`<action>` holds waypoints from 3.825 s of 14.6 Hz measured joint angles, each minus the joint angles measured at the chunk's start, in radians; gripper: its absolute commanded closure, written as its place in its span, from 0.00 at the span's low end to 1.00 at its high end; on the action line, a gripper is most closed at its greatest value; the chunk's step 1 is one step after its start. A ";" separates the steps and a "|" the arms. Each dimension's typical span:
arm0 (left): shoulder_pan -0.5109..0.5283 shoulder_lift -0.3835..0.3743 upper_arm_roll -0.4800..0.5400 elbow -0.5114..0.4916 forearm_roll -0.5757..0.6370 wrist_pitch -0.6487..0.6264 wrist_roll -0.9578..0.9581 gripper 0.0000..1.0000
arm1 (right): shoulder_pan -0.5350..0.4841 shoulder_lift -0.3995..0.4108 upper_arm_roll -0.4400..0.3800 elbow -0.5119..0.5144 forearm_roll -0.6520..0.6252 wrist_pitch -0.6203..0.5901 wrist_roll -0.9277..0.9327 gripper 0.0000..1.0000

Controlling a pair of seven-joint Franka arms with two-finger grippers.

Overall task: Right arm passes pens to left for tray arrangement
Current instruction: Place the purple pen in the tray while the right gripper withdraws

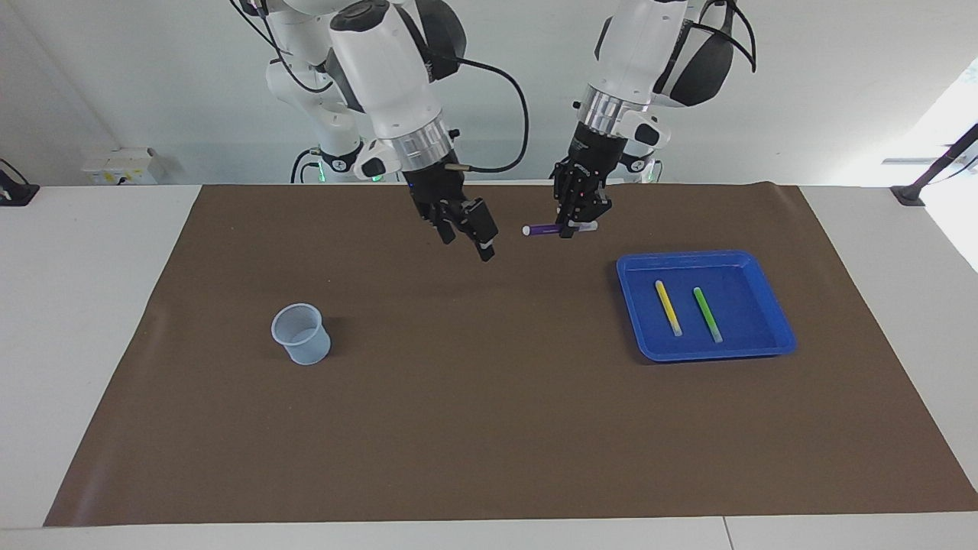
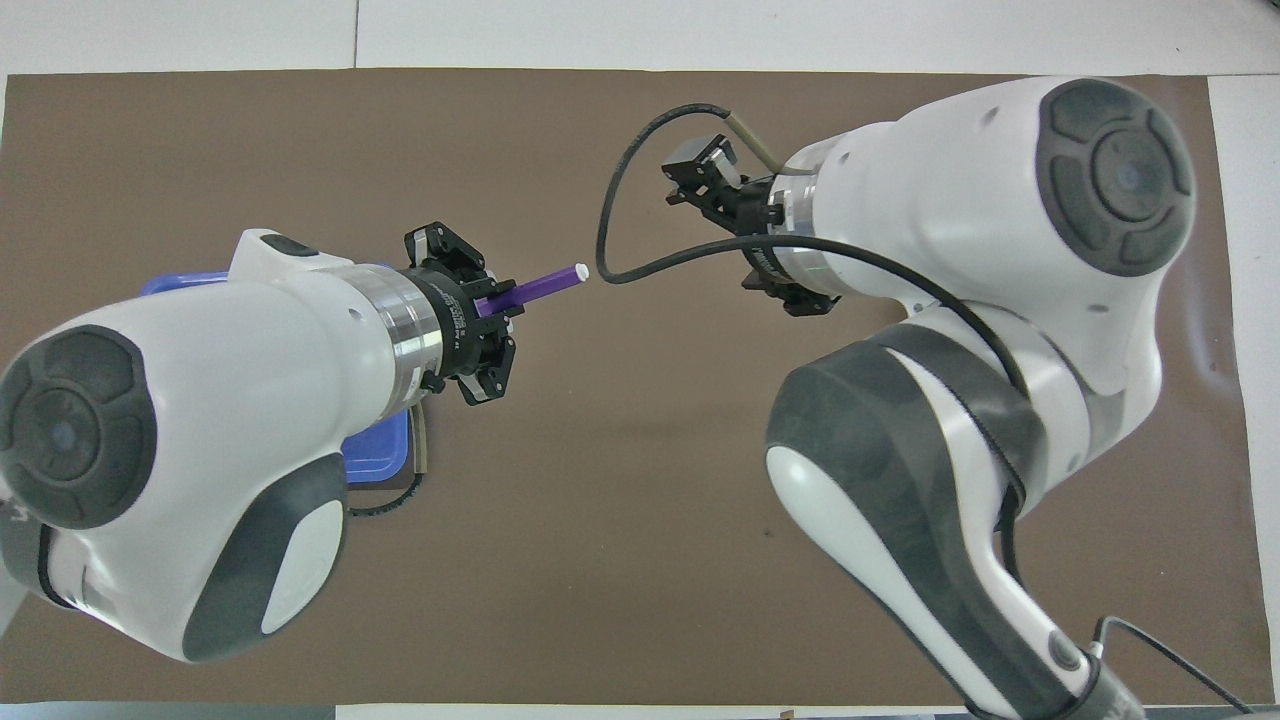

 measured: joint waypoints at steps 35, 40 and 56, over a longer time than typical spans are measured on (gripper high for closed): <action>0.636 0.331 0.009 -0.140 0.192 -0.111 2.213 1.00 | -0.023 -0.213 -0.417 -0.066 -0.138 -0.427 -1.002 0.00; 0.635 0.336 0.004 -0.147 0.192 -0.105 2.249 0.00 | -0.023 -0.213 -0.407 -0.063 -0.135 -0.427 -1.002 0.00; 0.635 0.336 0.005 -0.139 0.193 -0.107 2.256 0.00 | -0.026 -0.213 -0.412 -0.062 -0.122 -0.461 -1.002 0.00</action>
